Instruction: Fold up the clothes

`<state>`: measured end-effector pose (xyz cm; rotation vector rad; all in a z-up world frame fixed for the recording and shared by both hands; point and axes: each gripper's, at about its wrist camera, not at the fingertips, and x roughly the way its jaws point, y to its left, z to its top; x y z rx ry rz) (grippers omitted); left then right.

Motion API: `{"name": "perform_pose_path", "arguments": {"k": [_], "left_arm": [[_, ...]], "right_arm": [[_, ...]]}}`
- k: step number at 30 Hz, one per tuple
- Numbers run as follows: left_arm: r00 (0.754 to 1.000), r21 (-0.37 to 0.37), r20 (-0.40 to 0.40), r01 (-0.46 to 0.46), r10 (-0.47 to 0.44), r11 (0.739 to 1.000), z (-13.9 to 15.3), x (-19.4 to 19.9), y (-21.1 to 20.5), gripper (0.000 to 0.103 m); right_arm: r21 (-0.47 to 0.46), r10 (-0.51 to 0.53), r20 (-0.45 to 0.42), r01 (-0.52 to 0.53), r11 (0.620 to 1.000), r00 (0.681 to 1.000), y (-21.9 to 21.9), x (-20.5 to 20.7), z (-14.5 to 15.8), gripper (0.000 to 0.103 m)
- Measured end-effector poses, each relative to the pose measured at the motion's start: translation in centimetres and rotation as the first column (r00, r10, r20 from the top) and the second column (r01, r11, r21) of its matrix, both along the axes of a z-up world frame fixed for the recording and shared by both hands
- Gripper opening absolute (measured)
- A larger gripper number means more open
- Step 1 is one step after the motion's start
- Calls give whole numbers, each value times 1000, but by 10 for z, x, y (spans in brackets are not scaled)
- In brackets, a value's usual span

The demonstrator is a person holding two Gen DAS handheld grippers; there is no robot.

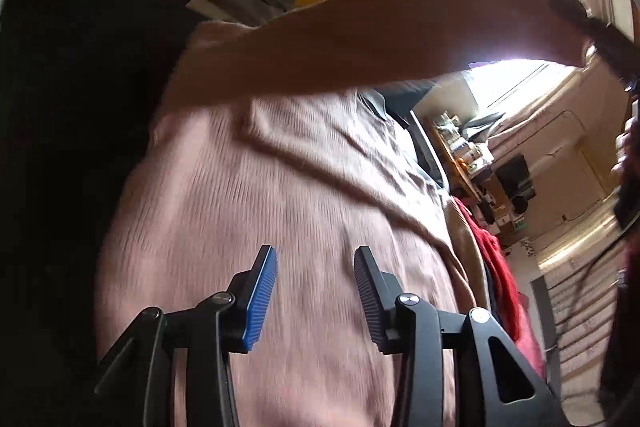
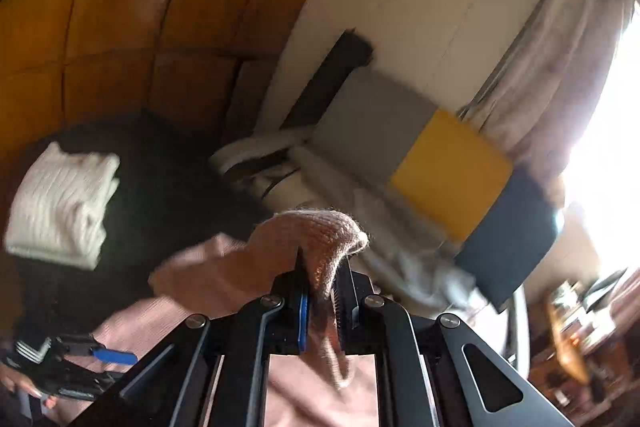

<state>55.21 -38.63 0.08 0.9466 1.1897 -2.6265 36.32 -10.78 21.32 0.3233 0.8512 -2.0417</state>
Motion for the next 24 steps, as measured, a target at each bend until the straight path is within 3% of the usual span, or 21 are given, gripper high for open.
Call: {"name": "perform_pose_path", "arguments": {"k": [2, 6, 12, 14, 15, 18, 21, 24], "left_arm": [[999, -23, 26, -24, 25, 999, -2, -10, -11, 42], [984, -53, 158, -68, 76, 996, -21, -25, -31, 41], [989, -80, 128, -57, 67, 995, -23, -3, -34, 40], [990, -59, 118, -65, 72, 996, -26, 2, -37, 40], [992, -34, 105, -73, 76, 997, -26, 5, -39, 41], [996, 23, 28, -82, 81, 996, -21, 14, -43, 43], [994, 30, -22, -103, 104, 994, -16, 16, -45, 43], [993, -12, -35, -110, 109, 994, -8, 10, -45, 45]], "right_arm": [[9, -22, -46, 22, 1000, 999, -1, -13, 14, 11], [43, -142, 35, 141, 989, 989, 23, -69, -13, 11], [109, -322, 158, 308, 945, 933, 60, -153, -56, 12], [127, -388, 290, 367, 921, 875, 83, -181, -100, 14], [139, -418, 354, 395, 908, 837, 95, -195, -122, 21], [178, -485, 535, 468, 865, 692, 131, -233, -187, 26], [86, -404, 742, 522, 849, 535, 170, -241, -219, 29], [6, -302, 856, 576, 817, 420, 201, -239, -242, 32]]}}
